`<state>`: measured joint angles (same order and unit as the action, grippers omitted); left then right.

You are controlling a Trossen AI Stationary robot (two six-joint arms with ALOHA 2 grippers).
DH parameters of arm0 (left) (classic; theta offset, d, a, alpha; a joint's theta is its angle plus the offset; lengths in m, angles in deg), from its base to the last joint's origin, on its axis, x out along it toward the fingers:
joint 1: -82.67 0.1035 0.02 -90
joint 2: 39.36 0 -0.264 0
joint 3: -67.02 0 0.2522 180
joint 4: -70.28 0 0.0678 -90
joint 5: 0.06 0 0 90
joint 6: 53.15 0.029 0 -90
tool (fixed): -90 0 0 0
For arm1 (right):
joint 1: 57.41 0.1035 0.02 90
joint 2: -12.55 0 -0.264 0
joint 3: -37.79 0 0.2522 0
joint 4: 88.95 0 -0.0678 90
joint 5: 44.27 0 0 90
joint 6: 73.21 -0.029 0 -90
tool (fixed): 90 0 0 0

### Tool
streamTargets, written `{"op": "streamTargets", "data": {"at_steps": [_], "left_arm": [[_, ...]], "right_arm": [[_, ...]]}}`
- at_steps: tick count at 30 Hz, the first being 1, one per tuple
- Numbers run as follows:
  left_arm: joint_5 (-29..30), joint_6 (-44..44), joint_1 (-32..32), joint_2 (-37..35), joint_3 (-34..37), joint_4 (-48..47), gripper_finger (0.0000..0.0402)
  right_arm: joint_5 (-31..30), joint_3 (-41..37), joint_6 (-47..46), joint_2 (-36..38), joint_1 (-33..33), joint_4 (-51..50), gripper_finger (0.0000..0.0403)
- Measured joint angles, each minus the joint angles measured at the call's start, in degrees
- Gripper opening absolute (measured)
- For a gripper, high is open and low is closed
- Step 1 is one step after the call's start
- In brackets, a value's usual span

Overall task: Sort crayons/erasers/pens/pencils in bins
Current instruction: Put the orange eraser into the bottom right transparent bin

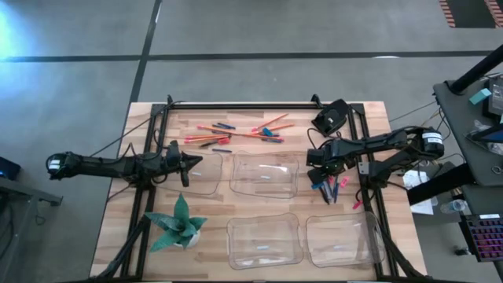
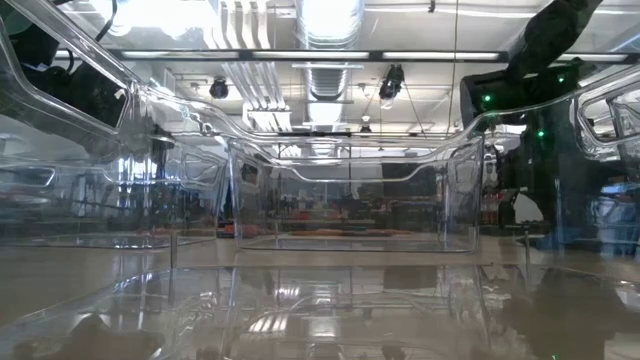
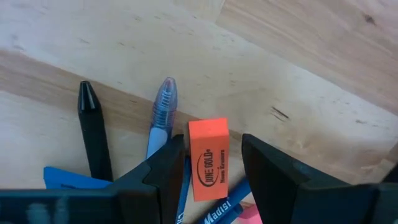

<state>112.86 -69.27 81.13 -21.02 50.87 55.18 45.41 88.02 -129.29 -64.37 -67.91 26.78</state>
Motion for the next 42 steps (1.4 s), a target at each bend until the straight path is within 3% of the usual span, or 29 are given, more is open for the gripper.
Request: {"op": "streamTargets", "data": {"at_steps": [19, 28, 36, 42], "left_arm": [[0.0, 0.0, 0.0, 0.0, 0.0, 0.0, 0.0], [0.0, 0.0, 0.0, 0.0, 0.0, 0.0, 0.0], [0.0, 0.0, 0.0, 0.0, 0.0, 0.0, 0.0], [0.0, 0.0, 0.0, 0.0, 0.0, 0.0, 0.0]], "right_arm": [[-6.0, -0.1, -5.7, -0.1, 0.0, -1.7, 0.0127], [-2.0, -0.1, -6.6, -0.1, -0.1, -1.5, 0.0135], [0.1, -0.1, -13.2, -0.1, -0.1, -1.6, 0.0166], [4.5, -0.2, -16.0, -0.1, 0.1, -0.7, 0.0161]]}}
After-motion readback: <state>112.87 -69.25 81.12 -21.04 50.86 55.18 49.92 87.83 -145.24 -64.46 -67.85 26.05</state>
